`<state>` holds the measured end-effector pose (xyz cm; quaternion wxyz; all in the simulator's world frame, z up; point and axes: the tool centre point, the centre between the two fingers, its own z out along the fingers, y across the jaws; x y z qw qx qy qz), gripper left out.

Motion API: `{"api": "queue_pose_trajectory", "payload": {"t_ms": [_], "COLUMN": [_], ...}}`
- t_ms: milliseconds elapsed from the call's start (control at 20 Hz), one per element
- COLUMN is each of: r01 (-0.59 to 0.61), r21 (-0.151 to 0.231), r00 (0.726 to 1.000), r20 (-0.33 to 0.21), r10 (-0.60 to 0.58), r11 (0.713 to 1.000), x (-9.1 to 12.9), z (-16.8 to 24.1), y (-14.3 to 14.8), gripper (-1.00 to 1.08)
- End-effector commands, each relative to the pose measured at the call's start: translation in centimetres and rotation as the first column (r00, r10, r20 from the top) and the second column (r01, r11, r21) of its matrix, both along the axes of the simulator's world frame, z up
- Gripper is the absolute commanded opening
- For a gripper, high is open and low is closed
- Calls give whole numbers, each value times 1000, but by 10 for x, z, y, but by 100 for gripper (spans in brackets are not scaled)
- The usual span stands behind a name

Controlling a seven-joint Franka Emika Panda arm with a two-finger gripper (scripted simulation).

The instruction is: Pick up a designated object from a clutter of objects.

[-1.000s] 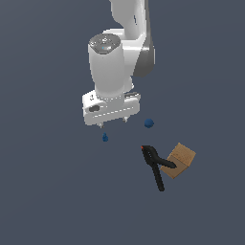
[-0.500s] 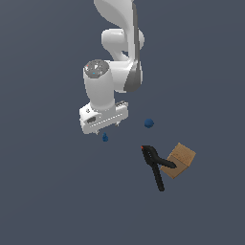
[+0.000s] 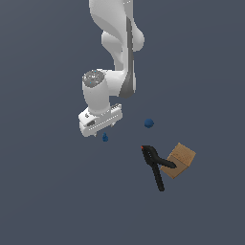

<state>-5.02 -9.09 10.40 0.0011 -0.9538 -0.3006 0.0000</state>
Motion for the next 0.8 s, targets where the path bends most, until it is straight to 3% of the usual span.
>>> {"api": "queue_pose_trajectory", "payload": {"t_ms": [0, 750], "r01": [-19, -34], "r21": [-1, -2], "r00": [1000, 999], "r20": [1, 0], "r10": [19, 34], "r11": [1000, 999], "x": [-4, -8], "z": [-6, -30], "y": [-3, -5], "gripper": [100, 100]}}
